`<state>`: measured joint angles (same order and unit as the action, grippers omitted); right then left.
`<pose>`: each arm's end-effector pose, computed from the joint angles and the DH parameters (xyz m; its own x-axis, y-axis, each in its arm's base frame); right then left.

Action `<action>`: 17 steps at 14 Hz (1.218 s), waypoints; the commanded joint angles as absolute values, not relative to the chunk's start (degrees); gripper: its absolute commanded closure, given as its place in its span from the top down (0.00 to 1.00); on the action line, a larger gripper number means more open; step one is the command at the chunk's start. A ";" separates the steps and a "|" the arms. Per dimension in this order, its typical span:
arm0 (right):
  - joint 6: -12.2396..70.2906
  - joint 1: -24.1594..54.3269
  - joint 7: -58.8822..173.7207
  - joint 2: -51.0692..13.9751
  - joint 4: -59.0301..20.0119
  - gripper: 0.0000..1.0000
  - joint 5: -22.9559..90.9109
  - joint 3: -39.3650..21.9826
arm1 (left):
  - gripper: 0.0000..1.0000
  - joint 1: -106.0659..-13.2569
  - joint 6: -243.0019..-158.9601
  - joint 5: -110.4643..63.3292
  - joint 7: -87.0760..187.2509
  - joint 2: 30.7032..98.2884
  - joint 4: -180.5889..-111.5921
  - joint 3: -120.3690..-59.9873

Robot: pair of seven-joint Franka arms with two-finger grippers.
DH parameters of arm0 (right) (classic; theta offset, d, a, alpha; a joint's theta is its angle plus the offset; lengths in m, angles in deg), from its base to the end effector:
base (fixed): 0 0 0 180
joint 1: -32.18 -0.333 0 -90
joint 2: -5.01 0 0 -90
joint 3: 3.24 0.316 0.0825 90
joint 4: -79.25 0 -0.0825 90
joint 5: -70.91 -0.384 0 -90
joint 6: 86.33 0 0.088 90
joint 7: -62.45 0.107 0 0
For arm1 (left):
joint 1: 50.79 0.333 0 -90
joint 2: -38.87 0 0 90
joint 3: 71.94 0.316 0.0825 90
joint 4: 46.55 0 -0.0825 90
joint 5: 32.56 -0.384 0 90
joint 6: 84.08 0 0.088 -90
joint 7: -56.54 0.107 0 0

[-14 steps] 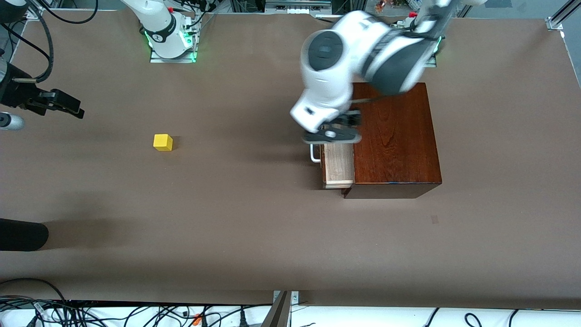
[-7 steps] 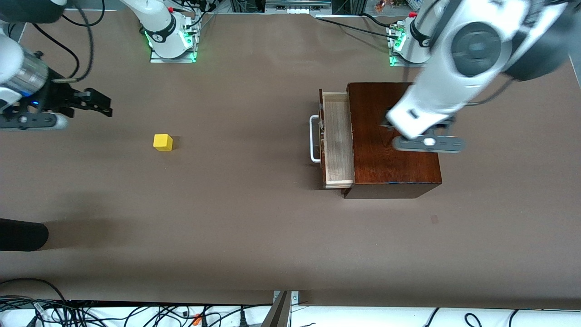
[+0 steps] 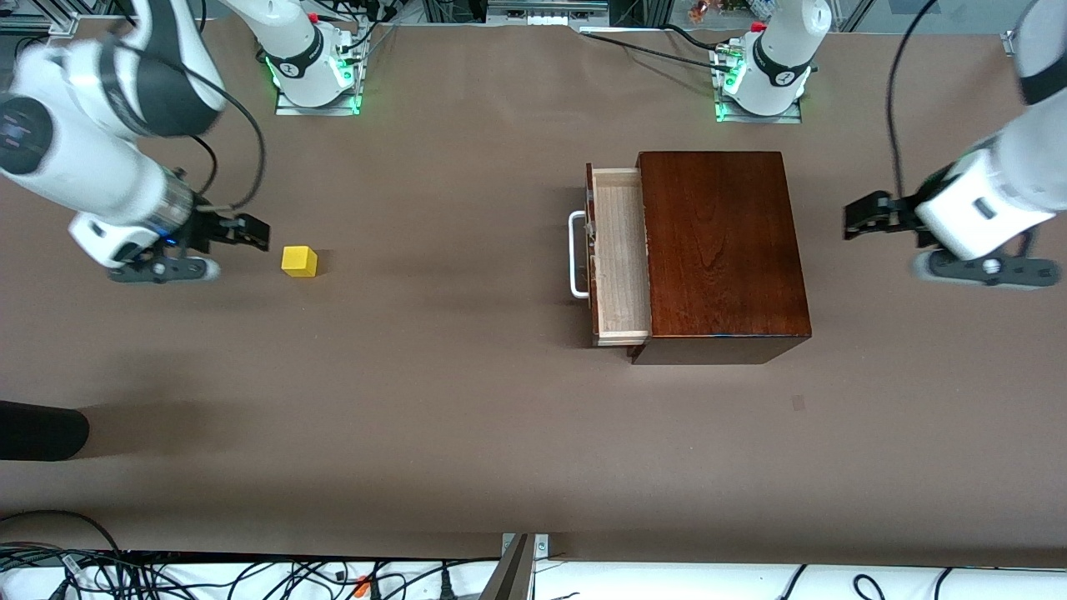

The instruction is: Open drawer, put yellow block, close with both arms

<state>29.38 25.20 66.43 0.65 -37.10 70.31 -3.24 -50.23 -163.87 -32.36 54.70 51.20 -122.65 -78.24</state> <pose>0.5527 0.0683 0.4024 0.9950 0.0473 -0.0876 0.0473 -0.9989 -0.0029 0.5980 -0.0528 0.5988 0.9864 -0.0685 -0.1497 -0.0659 -0.9976 0.0221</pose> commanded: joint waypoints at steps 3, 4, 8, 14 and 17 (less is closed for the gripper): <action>53.14 25.15 65.53 -3.23 -53.20 1.00 70.03 -3.07 | 1.00 -52.98 -173.10 -31.42 56.89 37.22 -138.82 -71.94; 54.37 25.15 65.44 -5.34 -53.20 1.00 70.03 -3.07 | 1.00 -53.59 -173.90 -31.50 56.80 36.51 -139.45 -70.81; 57.46 25.15 65.18 -10.29 -53.29 1.00 70.03 -3.15 | 1.00 -54.92 -173.82 -31.94 56.89 36.59 -139.98 -68.60; 57.37 25.24 63.34 -13.10 -53.73 1.00 70.12 -3.50 | 1.00 -54.65 -172.68 -32.91 56.89 37.29 -139.01 -69.30; 57.19 25.24 63.16 -12.75 -55.13 0.65 70.30 -3.51 | 1.00 -54.66 -172.50 -32.91 56.89 37.29 -138.93 -69.30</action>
